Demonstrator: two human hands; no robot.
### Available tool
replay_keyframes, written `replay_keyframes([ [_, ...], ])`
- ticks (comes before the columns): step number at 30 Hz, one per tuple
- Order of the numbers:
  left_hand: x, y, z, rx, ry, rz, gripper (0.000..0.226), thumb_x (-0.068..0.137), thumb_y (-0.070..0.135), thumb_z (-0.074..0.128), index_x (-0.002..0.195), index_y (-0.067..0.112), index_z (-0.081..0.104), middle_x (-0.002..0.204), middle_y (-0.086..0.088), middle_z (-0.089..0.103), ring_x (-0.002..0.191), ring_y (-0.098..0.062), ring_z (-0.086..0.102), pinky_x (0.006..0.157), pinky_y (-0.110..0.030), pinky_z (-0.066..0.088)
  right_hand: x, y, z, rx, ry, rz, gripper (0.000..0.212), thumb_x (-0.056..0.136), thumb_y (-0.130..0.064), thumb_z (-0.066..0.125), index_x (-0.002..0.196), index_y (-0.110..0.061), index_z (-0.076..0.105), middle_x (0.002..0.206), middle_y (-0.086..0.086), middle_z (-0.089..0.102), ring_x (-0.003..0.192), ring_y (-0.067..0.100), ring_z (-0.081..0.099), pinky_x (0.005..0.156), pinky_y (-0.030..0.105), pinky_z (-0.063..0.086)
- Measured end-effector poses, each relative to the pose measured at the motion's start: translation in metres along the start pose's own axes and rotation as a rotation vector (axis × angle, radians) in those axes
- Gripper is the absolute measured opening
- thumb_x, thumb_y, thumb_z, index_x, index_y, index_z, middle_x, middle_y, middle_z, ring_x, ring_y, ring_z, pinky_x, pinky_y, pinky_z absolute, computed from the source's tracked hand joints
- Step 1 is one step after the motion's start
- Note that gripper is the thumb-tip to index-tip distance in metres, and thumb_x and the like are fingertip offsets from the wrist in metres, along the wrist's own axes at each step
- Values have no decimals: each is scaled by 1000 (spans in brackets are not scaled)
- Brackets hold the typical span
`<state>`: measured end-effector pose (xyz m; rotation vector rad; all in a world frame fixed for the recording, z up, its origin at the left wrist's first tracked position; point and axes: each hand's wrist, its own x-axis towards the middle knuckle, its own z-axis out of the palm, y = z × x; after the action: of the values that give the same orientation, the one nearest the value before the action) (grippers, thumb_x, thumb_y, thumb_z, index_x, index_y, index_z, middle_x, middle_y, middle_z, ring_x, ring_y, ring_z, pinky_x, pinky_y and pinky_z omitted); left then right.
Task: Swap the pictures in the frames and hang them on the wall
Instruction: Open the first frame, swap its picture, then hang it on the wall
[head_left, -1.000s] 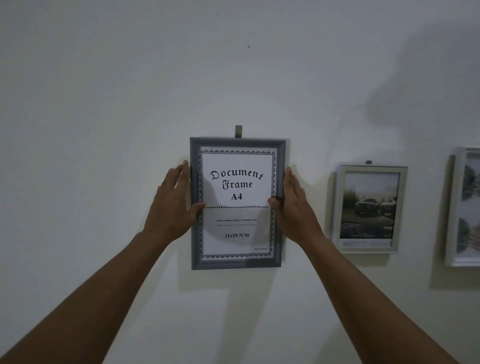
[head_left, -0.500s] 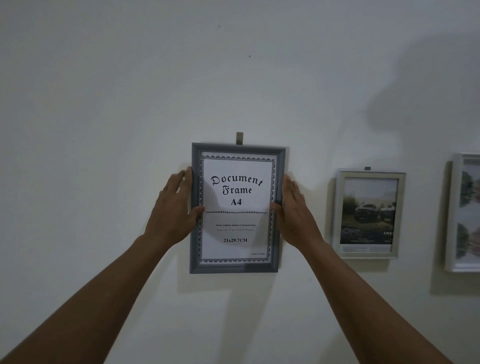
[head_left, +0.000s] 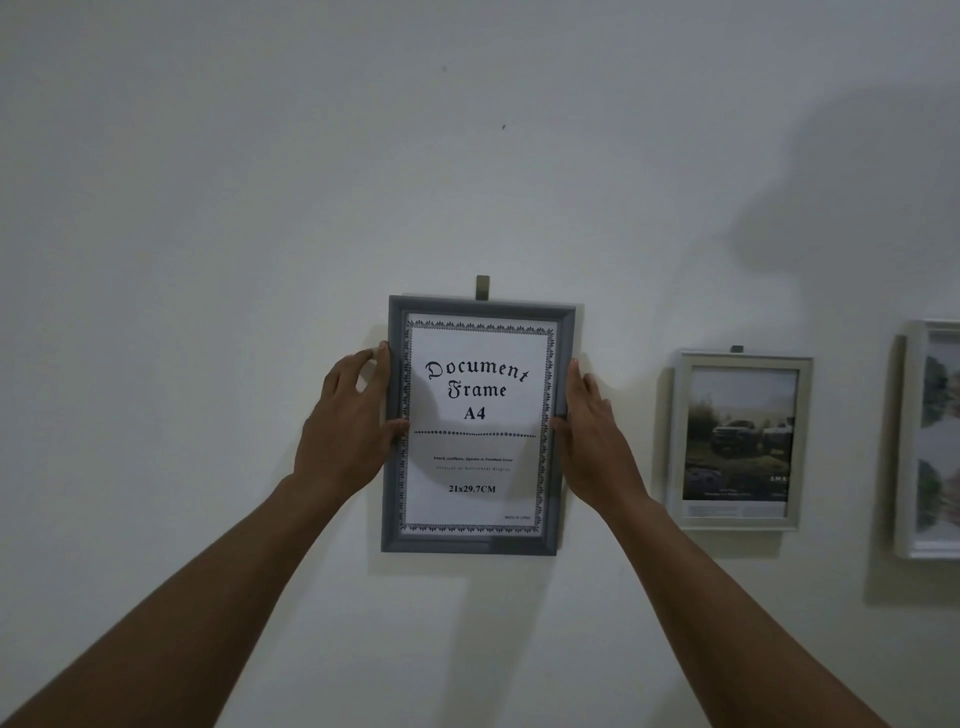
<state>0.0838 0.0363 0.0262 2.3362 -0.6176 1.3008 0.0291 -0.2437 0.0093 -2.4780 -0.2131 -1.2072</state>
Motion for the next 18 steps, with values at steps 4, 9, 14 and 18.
replay_keyframes([
  [4, 1, 0, 0, -5, -6, -10, 94, 84, 39, 69, 155, 20, 10, 154, -7, 24, 143, -25, 20, 87, -53, 52, 1, 2, 1, 18, 10, 1, 67, 105, -13, 34, 156, -14, -9, 163, -5, -4, 143, 5, -12, 123, 38, 2],
  [9, 2, 3, 1, -4, -6, -27, 94, 84, 38, 70, 154, 20, 11, 154, -8, 23, 144, -25, 17, 88, -54, 52, 1, 7, 3, 25, 13, -8, 67, 105, -16, 35, 156, -16, -9, 159, -12, -8, 144, 6, -12, 123, 38, 3],
  [14, 0, 3, 1, -21, -14, -2, 94, 85, 35, 69, 155, 17, 8, 154, -10, 20, 144, -27, 14, 92, -53, 49, 1, 9, 4, 57, 16, -2, 68, 105, -17, 35, 155, -21, -12, 165, -5, 2, 149, 9, -6, 123, 38, 5],
  [18, -1, 0, 0, -42, -15, 3, 95, 85, 36, 68, 155, 17, 7, 156, -8, 19, 144, -26, 14, 95, -53, 47, 1, 7, 5, 57, 19, 0, 67, 106, -19, 34, 155, -22, -12, 165, -4, 3, 144, 5, -10, 122, 36, 1],
])
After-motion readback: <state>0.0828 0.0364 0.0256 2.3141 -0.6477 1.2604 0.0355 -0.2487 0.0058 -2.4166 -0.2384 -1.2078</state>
